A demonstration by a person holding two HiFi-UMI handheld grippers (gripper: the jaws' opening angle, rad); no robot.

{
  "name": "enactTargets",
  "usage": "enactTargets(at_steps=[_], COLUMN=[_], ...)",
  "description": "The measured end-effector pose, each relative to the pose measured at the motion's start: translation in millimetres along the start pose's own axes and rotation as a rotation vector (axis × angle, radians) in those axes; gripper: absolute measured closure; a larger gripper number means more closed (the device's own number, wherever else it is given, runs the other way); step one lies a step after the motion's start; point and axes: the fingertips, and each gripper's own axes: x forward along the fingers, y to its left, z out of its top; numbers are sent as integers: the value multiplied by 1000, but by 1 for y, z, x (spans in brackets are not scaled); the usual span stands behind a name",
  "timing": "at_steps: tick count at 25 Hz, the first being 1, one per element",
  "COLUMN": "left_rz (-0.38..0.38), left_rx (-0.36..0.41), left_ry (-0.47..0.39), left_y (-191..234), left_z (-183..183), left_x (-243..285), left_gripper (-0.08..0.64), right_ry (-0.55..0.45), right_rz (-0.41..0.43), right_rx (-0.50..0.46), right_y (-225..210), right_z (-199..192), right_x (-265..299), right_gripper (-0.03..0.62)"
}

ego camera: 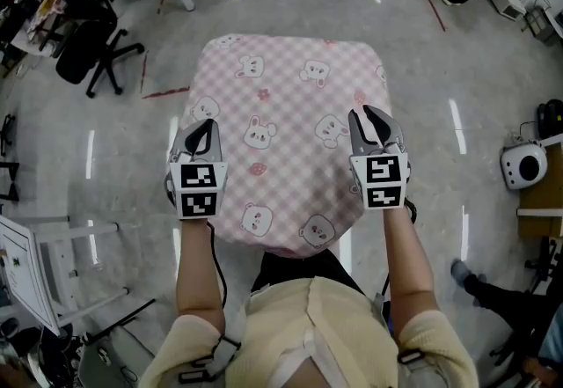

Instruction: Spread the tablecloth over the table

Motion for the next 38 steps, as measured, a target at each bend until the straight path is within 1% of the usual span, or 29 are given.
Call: enactTargets(at_steps=[4, 8, 13, 18, 23, 26, 30, 33, 38], left_rz=[2, -3, -6, 12, 24, 19, 20, 24, 22], left_rx=[-20, -41, -47, -76, -122, -140, -153, -158, -172], left_ry=[-9, -46, -73, -99, -99, -98, -95, -95, -90], left_y=[-12, -23, -37, -42, -48, -55, -64, -68, -70], left_z=[-10, -13, -22, -27, -38, -44, -48, -50, -58], left_x=[-26, -52, -85, -113, -130, -140, -152, -156, -161], left_gripper=[554, 554, 554, 554, 554, 554, 554, 554, 554], right_ry=[-18, -36, -44, -74, -83, -72, -62, -59, -64], right_rz=[-9, -2, 5, 15, 35, 51, 78, 86, 94], right_rx=[8, 15, 14, 8, -6, 3, 25, 27, 59], right_y=[2, 7, 15, 25, 38, 44, 50, 51, 55], right_z=[-5, -5, -9, -9, -7, -10, -16, -21, -26], right_x=[-19, -39, -65, -87, -103, -116, -129, -134, -138], right_gripper=[494, 503, 519, 589, 589, 589, 589, 589, 589])
